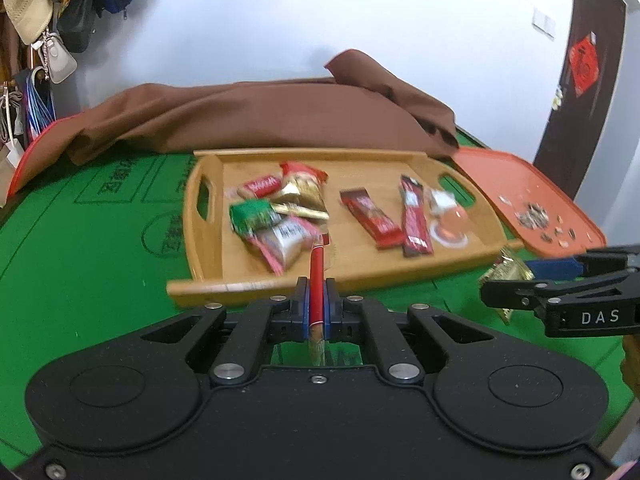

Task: Organize snacks
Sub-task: 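Lift the red stick and gold foil packet toward the bamboo tray, then lower the red stick and gold packet into the tray and open both grippers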

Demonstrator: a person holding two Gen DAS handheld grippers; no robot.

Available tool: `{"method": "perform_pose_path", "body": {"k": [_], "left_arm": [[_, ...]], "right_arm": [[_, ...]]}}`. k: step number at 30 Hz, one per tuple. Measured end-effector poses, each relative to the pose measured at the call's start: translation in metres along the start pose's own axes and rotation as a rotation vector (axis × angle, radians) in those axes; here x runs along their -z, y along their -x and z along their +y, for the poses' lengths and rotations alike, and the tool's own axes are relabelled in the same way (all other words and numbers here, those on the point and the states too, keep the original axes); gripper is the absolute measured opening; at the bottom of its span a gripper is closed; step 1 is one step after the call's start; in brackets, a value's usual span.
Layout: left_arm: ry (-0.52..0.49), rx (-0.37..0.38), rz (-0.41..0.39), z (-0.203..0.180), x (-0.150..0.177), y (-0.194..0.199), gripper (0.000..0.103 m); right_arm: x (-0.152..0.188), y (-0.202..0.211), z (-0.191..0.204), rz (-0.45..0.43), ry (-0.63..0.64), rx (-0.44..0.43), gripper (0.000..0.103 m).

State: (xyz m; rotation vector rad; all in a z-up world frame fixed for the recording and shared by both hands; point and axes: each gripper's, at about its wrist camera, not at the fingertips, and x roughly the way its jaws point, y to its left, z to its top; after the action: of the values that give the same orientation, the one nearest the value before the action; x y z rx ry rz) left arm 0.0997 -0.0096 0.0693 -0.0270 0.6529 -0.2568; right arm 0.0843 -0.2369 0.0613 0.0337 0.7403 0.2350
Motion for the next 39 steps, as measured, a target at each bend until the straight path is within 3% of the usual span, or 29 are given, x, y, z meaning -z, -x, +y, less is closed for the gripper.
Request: {"method": "perform_pose_path", "body": {"k": [8, 15, 24, 39], "left_arm": [[0.014, -0.055, 0.014, 0.013, -0.05, -0.037, 0.006], [0.121, -0.047, 0.11, 0.035, -0.087, -0.091, 0.006], [0.144, -0.111, 0.181, 0.055, -0.108, -0.154, 0.006], [0.148, -0.158, 0.243, 0.06, -0.134, -0.217, 0.006]], "right_arm": [[-0.042, -0.021, -0.02, -0.005, -0.07, 0.028, 0.066], [-0.086, -0.052, -0.031, 0.021, -0.097, 0.084, 0.066], [-0.126, -0.109, -0.045, 0.107, -0.152, 0.119, 0.066], [-0.153, -0.178, -0.041, 0.195, -0.142, 0.171, 0.067]]}}
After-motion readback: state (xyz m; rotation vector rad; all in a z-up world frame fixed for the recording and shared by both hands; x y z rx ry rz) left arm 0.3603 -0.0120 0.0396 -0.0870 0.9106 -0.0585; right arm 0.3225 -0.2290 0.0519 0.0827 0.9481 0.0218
